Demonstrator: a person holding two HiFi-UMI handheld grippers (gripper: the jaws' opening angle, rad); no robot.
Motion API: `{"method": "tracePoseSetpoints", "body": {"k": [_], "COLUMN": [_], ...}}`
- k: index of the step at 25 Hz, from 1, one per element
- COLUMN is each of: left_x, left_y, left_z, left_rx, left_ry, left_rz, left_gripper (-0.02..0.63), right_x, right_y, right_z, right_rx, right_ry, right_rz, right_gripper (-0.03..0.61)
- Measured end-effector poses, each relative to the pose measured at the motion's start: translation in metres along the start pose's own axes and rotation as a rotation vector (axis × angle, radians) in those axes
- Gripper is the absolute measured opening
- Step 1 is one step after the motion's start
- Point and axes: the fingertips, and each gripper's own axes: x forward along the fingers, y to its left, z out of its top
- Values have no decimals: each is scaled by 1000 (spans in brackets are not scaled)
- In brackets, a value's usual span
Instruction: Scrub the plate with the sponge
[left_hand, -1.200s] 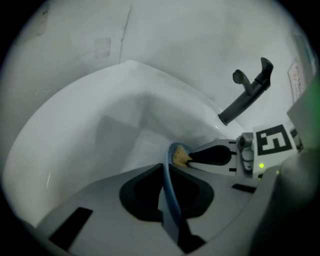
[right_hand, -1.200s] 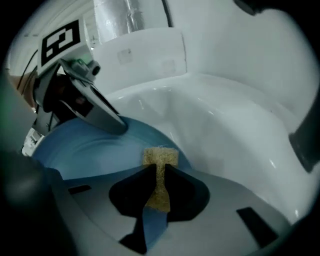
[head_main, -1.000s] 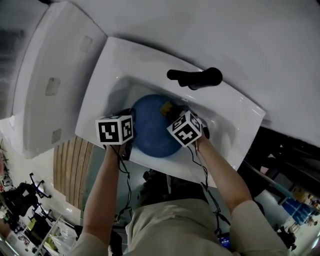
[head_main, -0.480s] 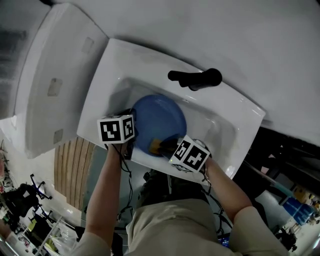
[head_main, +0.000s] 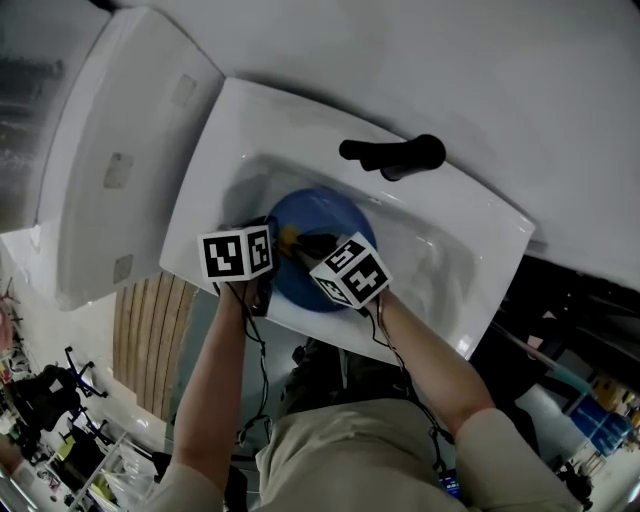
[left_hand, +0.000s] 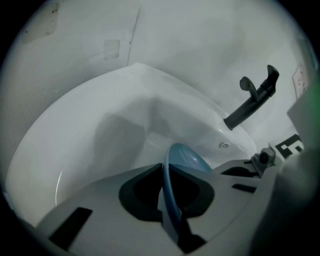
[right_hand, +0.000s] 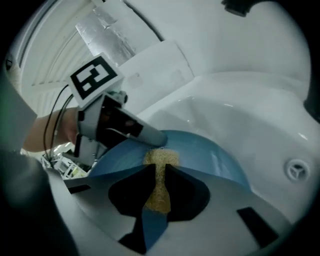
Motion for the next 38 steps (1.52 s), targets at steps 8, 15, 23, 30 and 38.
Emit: {"method": "tracePoseSetpoints", "body": {"k": [8, 15, 23, 30, 38], "left_x": [-2, -17, -71, -161, -273], "left_y": [-2, 2, -4, -45, -100], "left_z": [-3, -8, -16, 6, 47], "left_rx": [22, 45, 67, 141, 293], "left_ry": [19, 23, -49, -247, -494], "left_rz": [35, 89, 114, 101, 87], "left_gripper": [28, 48, 37, 8, 6], "right_x": [-18, -77, -155, -223, -291], "right_y": [-90, -101, -48, 19, 98], "right_z": [-26, -45, -8, 54, 120], "right_rx": [8, 37, 41, -57, -177], "right_ry": [89, 31, -155, -316, -495], "right_rz": [-355, -449, -430, -407, -391], "right_gripper": [71, 71, 69, 69, 69]}}
